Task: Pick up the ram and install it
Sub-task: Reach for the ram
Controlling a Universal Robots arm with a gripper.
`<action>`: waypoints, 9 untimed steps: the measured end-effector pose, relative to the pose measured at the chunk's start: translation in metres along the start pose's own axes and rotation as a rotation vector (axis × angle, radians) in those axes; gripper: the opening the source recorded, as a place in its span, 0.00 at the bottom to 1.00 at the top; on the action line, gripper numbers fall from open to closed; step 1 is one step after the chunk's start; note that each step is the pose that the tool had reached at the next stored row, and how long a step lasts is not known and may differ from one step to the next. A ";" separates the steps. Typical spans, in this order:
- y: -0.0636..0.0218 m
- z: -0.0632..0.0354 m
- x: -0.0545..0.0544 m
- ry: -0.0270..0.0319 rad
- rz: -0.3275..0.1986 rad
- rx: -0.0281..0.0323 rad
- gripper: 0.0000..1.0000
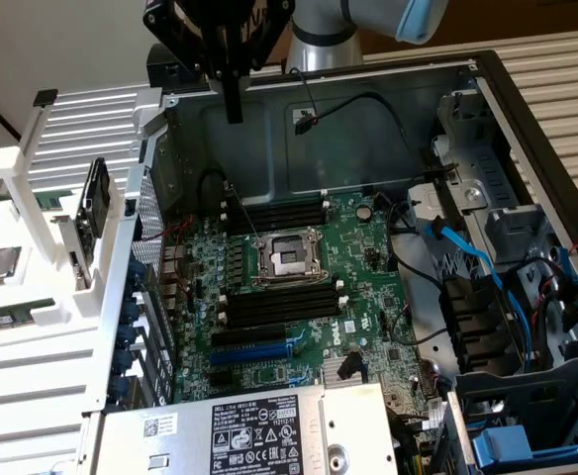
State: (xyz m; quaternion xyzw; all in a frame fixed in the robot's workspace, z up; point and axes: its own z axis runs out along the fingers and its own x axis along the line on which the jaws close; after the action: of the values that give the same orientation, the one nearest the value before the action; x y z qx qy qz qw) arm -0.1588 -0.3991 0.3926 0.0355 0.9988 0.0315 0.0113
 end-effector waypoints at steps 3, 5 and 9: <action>-0.0013 -0.0004 0.018 -0.0012 0.000 -0.0001 0.11; -0.0019 -0.0006 0.027 -0.0018 0.000 -0.0002 0.11; -0.0028 -0.0011 0.042 -0.0020 0.000 0.0024 0.11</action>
State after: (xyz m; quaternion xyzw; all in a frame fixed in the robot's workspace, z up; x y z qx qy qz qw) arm -0.2013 -0.3990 0.3927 0.0355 0.9988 0.0303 0.0122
